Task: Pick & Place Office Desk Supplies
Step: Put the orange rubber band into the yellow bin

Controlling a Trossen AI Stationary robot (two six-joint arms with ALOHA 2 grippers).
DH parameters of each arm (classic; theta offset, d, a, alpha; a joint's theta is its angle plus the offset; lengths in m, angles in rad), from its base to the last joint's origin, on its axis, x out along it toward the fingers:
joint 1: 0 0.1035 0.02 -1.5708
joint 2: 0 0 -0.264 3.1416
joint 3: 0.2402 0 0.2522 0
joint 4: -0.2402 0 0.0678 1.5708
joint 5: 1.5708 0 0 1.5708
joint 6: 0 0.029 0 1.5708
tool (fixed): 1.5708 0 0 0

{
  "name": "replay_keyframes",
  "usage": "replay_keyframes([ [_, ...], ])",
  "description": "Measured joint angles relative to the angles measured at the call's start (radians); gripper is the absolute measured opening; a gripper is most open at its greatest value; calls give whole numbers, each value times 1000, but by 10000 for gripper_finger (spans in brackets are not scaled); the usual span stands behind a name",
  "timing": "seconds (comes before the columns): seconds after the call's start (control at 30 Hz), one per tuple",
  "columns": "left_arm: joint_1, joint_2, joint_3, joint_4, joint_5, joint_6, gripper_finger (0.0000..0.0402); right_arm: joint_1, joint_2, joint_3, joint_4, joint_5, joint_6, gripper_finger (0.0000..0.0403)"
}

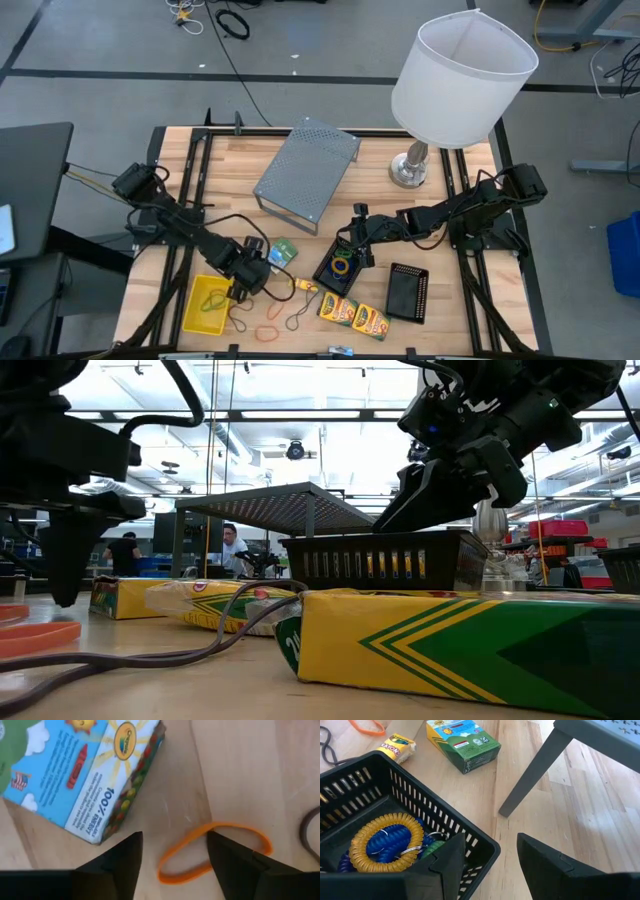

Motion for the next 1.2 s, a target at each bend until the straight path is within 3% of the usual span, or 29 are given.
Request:
replay_keyframes([
  [0.17,-1,20,5,8,2,28,164,0,0,0,-3,0,0,188],
  [0.43,-2,24,3,27,7,90,15,0,0,0,-4,0,0,188],
  [0.77,-2,-16,-5,7,-73,45,3,0,0,0,-5,0,0,188],
  [1.03,-34,-167,-3,43,-105,38,2,0,0,0,-6,0,0,188],
  [1.2,-92,-278,-3,196,-122,102,1,0,0,0,-6,0,0,188],
])
